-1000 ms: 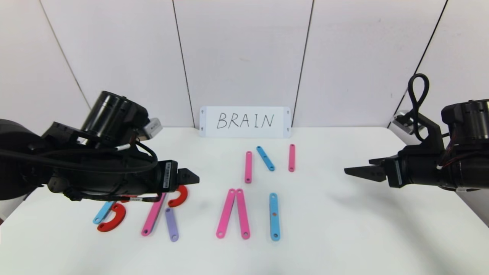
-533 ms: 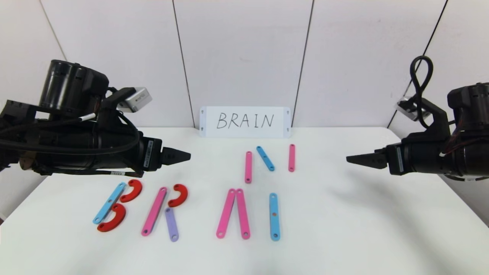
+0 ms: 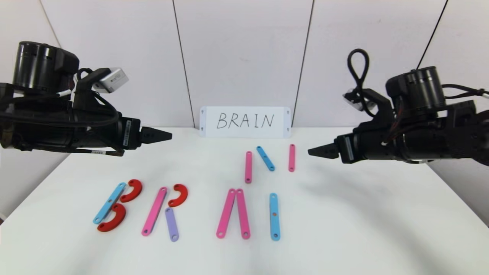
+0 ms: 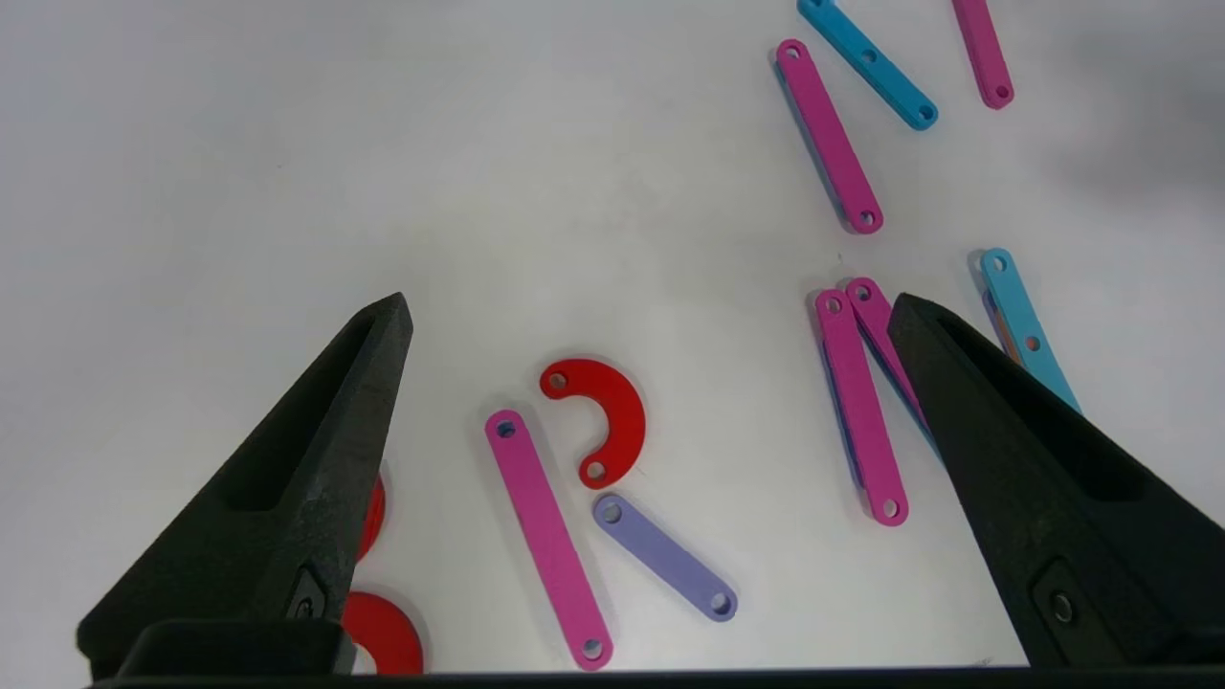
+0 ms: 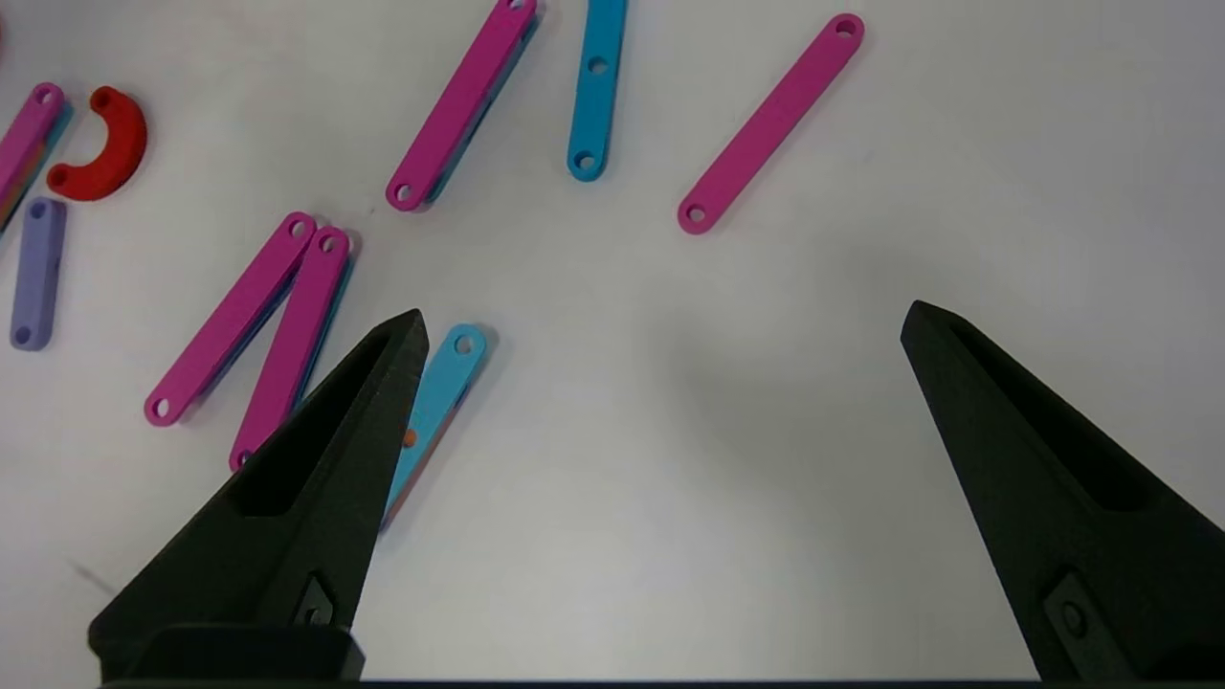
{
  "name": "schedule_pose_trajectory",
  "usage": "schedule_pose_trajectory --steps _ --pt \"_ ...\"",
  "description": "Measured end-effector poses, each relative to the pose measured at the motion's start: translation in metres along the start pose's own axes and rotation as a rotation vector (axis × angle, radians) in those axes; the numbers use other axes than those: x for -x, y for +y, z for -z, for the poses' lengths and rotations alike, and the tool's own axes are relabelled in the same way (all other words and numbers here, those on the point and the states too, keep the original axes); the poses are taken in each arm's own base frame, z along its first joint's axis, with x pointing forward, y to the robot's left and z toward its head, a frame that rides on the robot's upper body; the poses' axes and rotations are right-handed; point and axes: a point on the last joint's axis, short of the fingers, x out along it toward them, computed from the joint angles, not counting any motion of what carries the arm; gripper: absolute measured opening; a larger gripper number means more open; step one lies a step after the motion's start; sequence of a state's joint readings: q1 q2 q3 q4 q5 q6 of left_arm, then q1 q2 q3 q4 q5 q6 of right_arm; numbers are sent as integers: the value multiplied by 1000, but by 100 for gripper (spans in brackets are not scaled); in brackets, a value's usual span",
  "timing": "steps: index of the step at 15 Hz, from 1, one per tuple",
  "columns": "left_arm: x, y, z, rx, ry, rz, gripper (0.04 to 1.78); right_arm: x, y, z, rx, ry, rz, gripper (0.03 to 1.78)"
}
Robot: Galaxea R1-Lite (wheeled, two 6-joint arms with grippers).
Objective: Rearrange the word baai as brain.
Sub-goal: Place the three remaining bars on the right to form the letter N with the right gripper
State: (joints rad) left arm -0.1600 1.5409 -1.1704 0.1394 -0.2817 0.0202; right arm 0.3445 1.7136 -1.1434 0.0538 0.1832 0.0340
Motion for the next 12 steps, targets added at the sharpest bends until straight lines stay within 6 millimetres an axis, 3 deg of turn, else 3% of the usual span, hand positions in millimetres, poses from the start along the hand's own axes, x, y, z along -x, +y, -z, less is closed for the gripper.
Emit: schedule_pose_trajectory --steps 5,12 --pt "3 32 -7 47 -28 -26 174 -57 40 -12 17 19 25 174" --pt "-7 42 -6 64 -11 -40 174 -127 81 -7 -8 52 38 174"
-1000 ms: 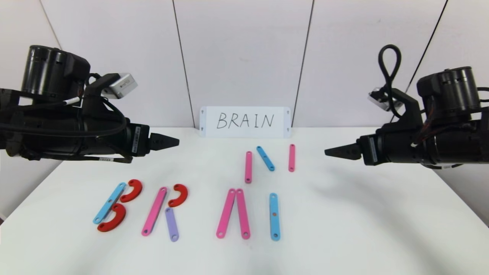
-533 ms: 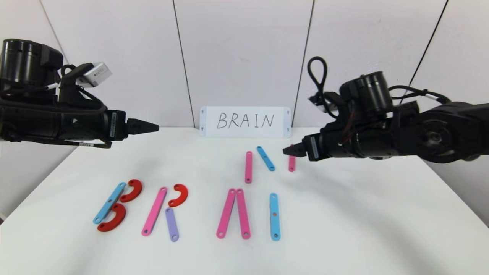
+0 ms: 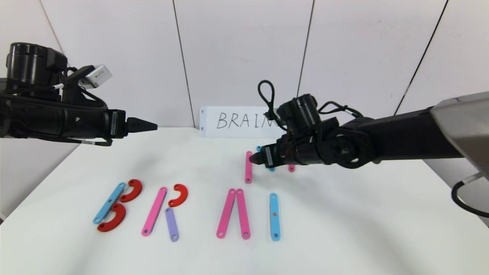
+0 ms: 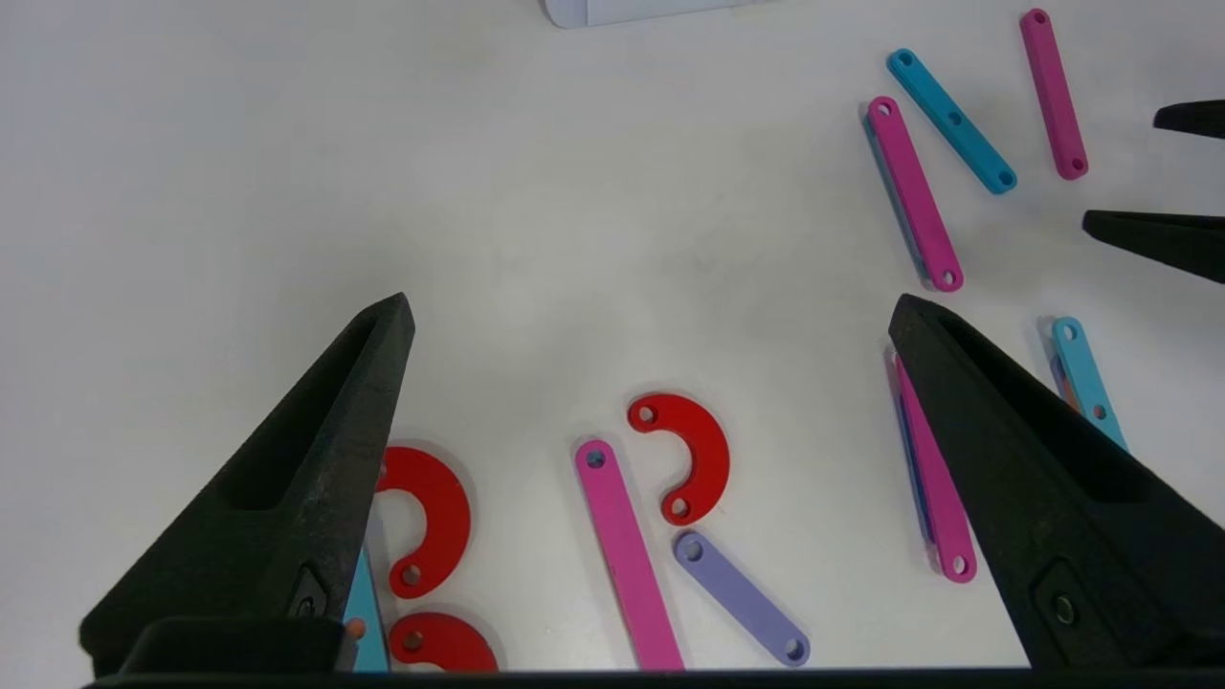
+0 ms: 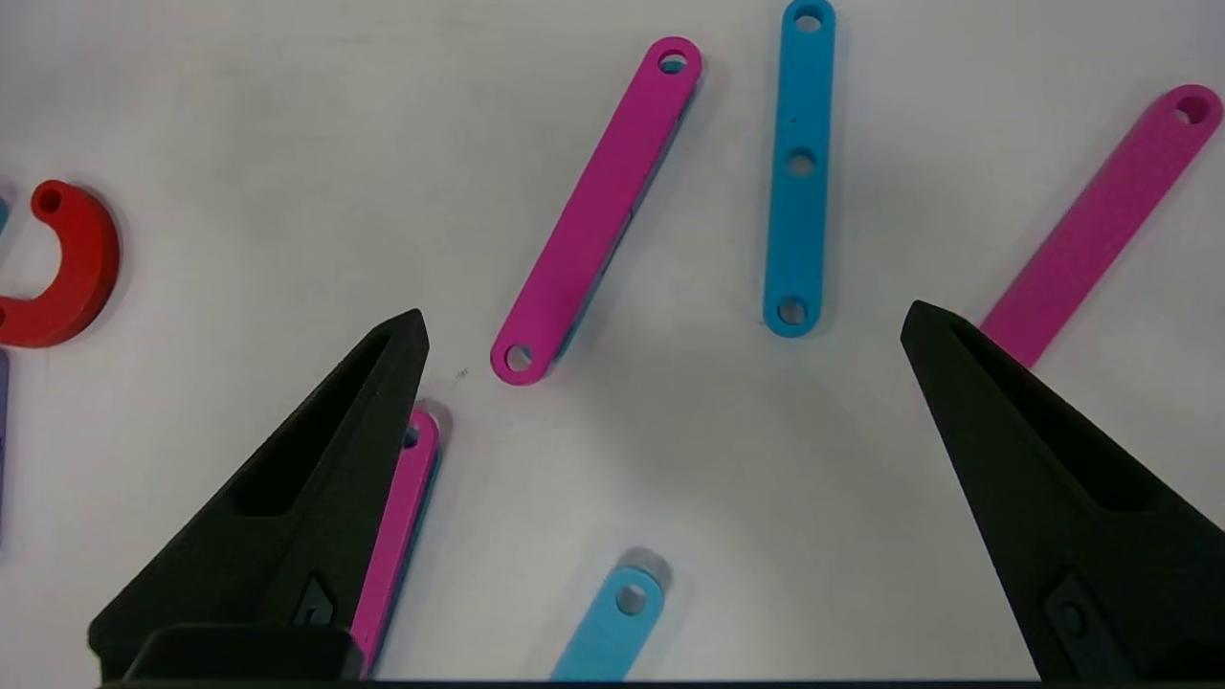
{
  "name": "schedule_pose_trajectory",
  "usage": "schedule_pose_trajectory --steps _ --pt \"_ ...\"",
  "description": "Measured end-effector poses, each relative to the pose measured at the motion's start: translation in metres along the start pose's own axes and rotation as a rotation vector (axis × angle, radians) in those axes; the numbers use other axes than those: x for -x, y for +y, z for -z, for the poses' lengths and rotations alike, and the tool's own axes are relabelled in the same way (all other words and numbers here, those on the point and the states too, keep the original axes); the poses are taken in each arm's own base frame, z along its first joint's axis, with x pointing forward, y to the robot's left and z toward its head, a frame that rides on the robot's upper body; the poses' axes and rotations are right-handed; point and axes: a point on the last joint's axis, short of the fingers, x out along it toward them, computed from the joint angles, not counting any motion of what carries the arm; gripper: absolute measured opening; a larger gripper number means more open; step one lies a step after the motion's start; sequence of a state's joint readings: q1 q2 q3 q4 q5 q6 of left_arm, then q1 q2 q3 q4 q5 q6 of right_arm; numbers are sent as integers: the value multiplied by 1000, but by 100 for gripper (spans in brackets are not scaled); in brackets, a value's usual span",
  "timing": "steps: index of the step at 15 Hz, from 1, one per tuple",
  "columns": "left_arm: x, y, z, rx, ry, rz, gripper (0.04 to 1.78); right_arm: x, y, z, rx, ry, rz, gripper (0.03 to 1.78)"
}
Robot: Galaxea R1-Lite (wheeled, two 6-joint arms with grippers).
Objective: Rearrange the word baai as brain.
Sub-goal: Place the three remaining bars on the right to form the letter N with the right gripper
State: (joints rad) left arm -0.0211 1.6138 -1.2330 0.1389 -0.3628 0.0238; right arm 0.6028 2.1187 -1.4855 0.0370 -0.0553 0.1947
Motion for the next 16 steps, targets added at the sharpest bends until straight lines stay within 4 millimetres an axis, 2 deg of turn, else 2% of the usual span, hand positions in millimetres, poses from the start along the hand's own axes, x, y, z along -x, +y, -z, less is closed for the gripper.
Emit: schedule_pose_trajectory --steps 8,16 --pt "-2 1 1 1 5 -1 174 -52 24 6 -16 -13 61 174" --pt "-3 1 2 -12 11 0 174 -82 40 23 3 -25 55 174"
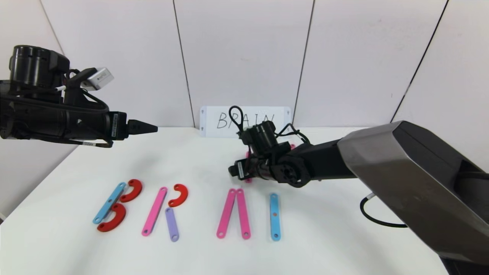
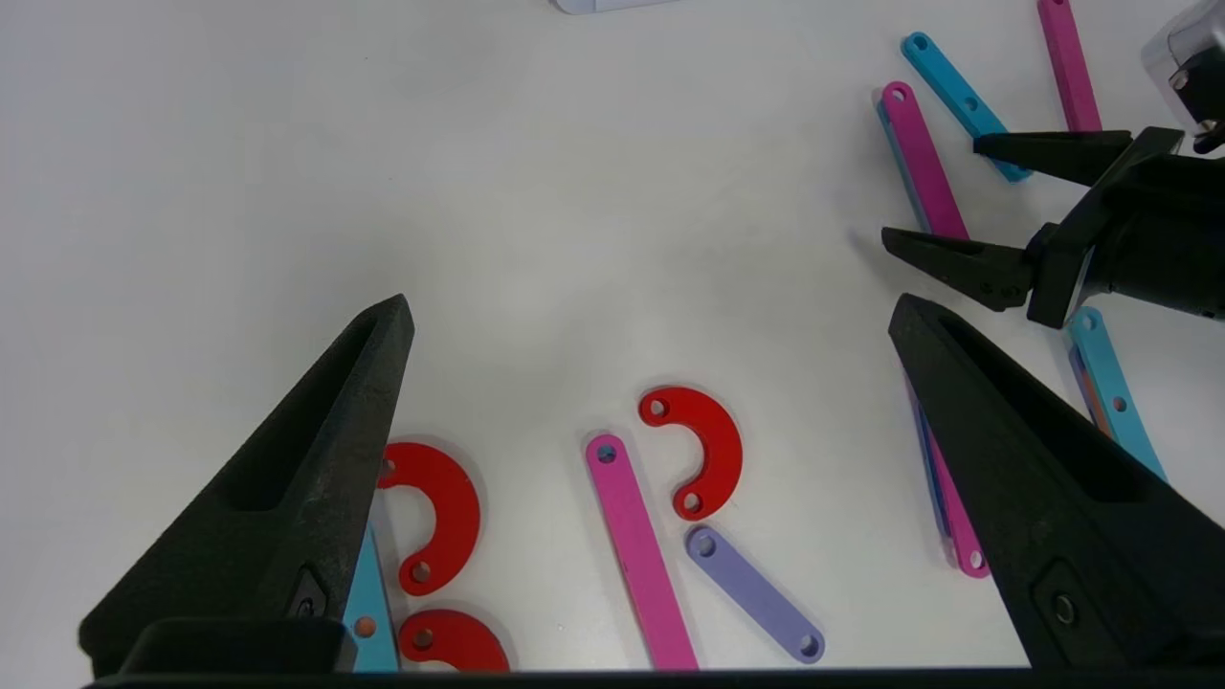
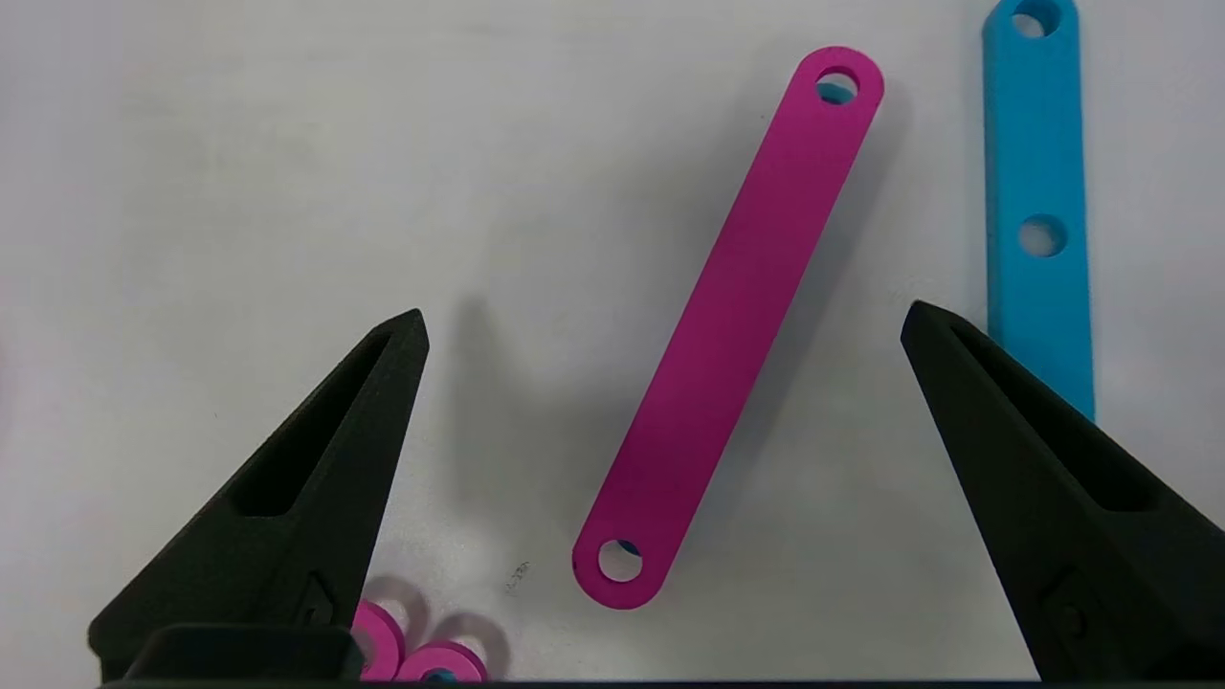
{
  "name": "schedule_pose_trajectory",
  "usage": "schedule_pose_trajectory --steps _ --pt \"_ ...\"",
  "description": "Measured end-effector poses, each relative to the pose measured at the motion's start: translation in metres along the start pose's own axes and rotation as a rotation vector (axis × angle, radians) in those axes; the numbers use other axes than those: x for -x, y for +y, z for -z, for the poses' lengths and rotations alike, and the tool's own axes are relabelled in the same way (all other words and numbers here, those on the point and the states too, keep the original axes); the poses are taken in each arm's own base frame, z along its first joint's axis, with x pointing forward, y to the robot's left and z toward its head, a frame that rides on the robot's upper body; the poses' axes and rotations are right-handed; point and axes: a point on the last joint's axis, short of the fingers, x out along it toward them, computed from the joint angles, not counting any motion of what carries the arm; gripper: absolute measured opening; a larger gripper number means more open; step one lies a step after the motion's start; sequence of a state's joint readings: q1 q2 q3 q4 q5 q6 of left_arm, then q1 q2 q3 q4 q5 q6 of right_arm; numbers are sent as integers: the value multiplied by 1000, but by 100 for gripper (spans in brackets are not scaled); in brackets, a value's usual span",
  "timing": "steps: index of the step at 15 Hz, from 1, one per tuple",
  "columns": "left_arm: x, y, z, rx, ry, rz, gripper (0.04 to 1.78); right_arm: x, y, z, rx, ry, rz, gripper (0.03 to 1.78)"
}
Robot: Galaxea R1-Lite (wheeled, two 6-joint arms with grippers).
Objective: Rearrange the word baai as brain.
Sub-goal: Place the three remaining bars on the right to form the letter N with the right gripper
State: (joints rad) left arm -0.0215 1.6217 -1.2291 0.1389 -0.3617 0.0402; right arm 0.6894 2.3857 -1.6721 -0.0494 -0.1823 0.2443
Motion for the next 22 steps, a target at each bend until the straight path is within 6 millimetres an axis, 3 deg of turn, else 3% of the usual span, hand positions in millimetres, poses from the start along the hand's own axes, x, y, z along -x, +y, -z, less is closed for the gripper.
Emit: schedule_pose_trajectory --steps 3,5,10,12,18,22 --pt "0 0 0 1 1 0 174 -7 1 4 1 3 8 164" --pt "0 0 1 1 4 1 174 -10 1 5 1 -9 26 145" --pt "-1 0 1 1 4 2 174 -13 1 6 0 -12 27 58" --pt "-1 -1 1 1 5 2 174 -14 0 6 -2 -12 29 34" --pt "-1 -1 0 0 3 3 174 -3 0 1 -20 -23 22 30" --pt "-1 -1 0 0 2 4 174 31 -7 -9 -31 -38 24 30"
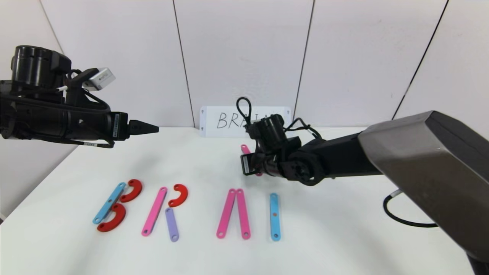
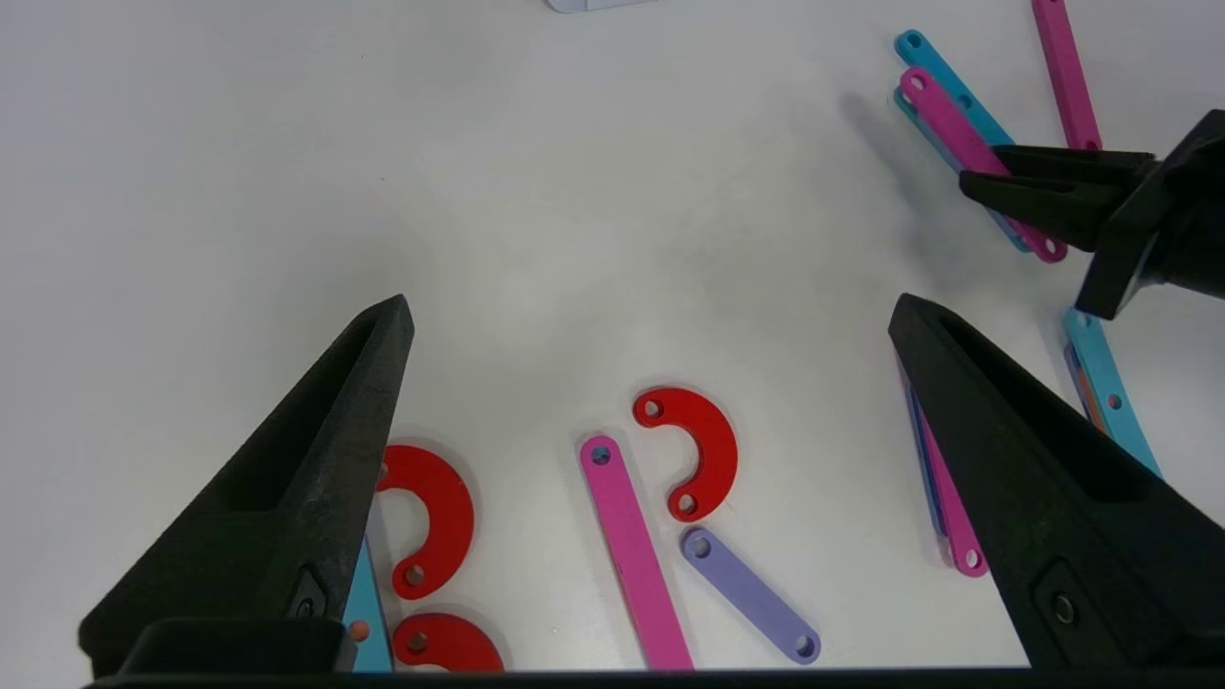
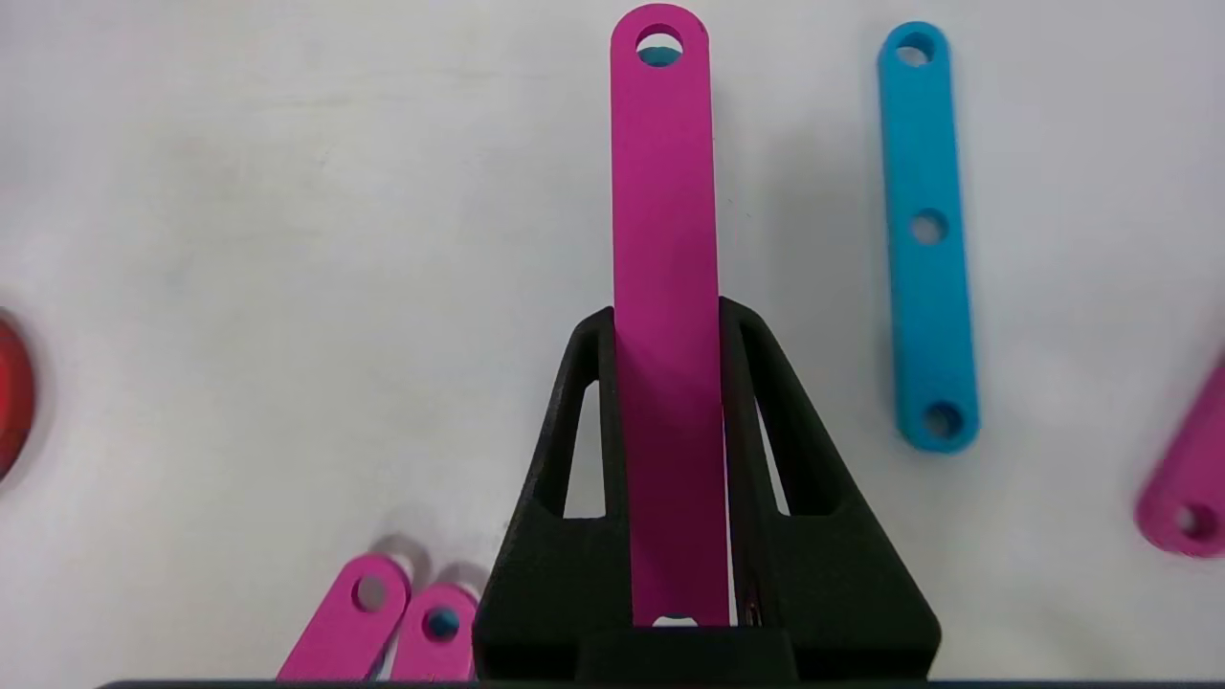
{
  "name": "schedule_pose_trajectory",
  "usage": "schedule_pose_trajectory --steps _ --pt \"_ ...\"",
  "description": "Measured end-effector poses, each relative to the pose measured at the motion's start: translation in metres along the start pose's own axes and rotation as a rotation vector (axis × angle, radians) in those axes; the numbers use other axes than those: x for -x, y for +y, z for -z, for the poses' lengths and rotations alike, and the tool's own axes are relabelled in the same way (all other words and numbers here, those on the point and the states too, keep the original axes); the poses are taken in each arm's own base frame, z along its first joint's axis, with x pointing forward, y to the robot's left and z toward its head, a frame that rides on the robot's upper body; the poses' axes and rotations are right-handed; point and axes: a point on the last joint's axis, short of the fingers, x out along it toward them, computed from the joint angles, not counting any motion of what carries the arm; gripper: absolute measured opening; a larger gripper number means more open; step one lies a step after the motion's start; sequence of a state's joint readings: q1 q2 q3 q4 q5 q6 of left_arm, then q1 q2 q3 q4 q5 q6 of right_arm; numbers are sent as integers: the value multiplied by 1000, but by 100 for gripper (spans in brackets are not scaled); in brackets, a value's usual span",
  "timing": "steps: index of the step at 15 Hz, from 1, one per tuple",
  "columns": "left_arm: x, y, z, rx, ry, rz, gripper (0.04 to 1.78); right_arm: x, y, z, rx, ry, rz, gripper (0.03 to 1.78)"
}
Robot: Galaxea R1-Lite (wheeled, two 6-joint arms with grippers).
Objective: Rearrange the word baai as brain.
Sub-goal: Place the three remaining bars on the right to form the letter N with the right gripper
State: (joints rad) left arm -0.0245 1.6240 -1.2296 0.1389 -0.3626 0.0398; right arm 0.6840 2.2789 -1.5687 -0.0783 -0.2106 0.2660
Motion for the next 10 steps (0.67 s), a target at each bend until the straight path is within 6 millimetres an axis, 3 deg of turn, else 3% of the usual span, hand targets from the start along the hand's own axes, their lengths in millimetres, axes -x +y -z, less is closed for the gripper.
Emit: schedule_pose_trajectory --steps 5,10 --pt "0 0 0 1 0 1 174 65 -19 9 -89 13 74 30" --pt "0 0 0 1 0 0 174 109 -30 46 -227 62 164 30"
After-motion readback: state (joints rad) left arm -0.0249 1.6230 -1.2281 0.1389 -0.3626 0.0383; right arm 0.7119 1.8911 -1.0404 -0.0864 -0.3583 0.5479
